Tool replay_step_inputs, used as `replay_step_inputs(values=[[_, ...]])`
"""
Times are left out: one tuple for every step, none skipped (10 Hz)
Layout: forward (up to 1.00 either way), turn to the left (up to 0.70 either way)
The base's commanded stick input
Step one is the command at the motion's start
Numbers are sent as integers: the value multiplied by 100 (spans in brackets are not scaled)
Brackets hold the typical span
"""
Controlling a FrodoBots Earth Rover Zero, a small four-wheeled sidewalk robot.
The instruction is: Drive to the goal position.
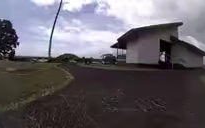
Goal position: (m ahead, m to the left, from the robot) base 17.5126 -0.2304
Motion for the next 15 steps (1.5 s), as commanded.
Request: replay_step_inputs(values=[[70,2],[70,3],[70,4],[70,4],[70,4],[70,3],[70,1],[70,3],[70,6],[70,7],[70,7],[70,7],[70,5],[70,4],[70,4]])
